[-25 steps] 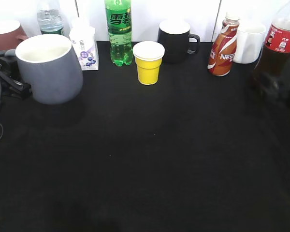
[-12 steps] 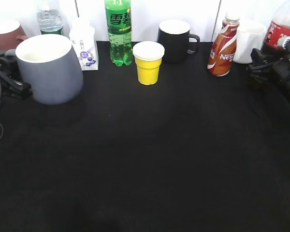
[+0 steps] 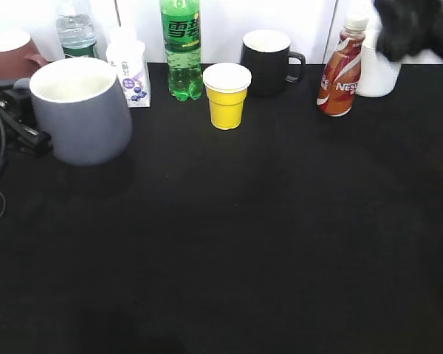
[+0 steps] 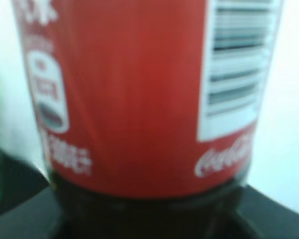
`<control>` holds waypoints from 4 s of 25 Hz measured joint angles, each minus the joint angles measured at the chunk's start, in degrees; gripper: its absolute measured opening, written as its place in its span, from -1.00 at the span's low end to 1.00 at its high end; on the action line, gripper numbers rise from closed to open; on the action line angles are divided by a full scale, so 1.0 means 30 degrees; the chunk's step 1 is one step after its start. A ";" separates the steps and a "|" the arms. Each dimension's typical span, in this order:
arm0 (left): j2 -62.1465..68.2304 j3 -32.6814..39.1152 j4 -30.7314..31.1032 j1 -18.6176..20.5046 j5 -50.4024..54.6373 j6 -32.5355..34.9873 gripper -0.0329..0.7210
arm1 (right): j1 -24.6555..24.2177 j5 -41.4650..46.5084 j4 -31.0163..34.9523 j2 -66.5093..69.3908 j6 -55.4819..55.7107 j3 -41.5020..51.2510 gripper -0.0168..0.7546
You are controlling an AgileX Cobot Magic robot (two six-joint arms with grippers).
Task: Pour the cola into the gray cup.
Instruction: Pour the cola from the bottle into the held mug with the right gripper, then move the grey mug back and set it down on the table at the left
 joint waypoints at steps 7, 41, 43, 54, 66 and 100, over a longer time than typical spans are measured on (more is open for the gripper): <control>0.0000 0.0000 0.0592 -0.1973 -0.0251 -0.0343 -0.70 | 0.6335 0.3108 -0.0998 -0.0119 -0.0879 -0.0722 0.04; 0.0000 0.0000 0.7104 -0.2128 -0.1253 -0.1964 -0.71 | 0.6714 0.3043 -0.2598 0.0613 -2.3161 -0.1251 0.04; 0.0000 0.0000 0.7104 -0.2128 -0.1253 -0.1964 -0.71 | 0.6714 0.3035 -0.2469 0.0613 -2.3952 -0.1251 0.04; 0.0000 0.0000 0.7156 -0.2128 -0.1165 -0.1925 -0.71 | 0.6714 0.2180 -0.1663 0.0613 -2.5597 -0.1268 0.04; 0.0000 0.0000 0.7156 -0.2128 -0.1013 -0.1861 -0.71 | 0.6714 0.1707 -0.1560 0.0613 -2.5597 -0.1285 0.04; 0.7831 -0.4333 -0.8941 0.1186 -0.1996 0.5031 -0.71 | 0.6873 0.0533 -0.1411 0.0613 0.3903 -0.1267 0.04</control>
